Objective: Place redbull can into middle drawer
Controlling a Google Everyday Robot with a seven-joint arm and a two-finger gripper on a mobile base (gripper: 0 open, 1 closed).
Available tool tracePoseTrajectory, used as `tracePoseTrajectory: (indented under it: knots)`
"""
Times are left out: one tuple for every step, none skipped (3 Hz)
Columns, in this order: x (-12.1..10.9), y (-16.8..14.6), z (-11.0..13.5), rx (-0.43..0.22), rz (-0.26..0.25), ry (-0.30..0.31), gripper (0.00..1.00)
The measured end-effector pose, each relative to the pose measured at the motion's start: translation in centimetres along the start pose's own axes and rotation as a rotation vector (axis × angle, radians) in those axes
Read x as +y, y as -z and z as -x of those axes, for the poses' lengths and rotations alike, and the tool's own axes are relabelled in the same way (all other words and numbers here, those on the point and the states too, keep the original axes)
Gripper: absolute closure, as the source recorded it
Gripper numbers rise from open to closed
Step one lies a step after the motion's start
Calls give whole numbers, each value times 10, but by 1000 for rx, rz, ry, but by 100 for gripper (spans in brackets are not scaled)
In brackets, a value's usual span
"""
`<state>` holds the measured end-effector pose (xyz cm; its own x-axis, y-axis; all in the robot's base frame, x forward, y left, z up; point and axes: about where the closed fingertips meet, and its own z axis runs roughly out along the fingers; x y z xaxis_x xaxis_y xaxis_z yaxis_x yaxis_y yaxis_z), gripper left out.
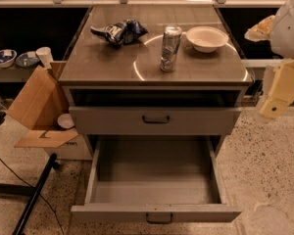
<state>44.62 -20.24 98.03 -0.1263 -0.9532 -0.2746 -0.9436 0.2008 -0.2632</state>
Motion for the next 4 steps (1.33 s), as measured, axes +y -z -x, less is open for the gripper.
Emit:
tracePoseTrajectory:
  knots:
    - [-26,-18,25,-125,21,83,0]
    - [-53,-39,42,-232,43,143,0]
    - [-80,-63,51,-355,47,156,0]
    - [-106,-97,61,-479,66,127,0]
